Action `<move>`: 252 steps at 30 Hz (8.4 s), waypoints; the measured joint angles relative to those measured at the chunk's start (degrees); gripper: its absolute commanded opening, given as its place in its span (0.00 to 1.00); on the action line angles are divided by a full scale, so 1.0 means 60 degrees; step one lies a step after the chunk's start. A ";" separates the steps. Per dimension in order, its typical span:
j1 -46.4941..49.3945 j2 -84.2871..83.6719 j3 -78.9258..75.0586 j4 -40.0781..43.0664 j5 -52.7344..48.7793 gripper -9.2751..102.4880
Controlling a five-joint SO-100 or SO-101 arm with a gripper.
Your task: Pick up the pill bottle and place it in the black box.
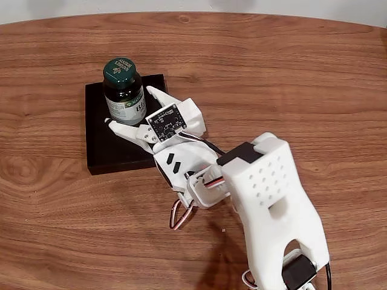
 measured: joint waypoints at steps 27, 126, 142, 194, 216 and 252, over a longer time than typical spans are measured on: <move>0.0835 0.4995 0.3926 0.1714 0.0000 0.41; 0.3750 2.3628 0.8657 2.4580 -0.6167 0.10; 0.3589 2.3760 0.8613 2.5254 -0.3296 0.11; 0.3809 2.3774 0.8613 2.5254 -0.3237 0.11; 0.3809 2.3774 0.8613 2.5254 -0.3237 0.11; 0.3809 2.3774 0.8613 2.5254 -0.3237 0.11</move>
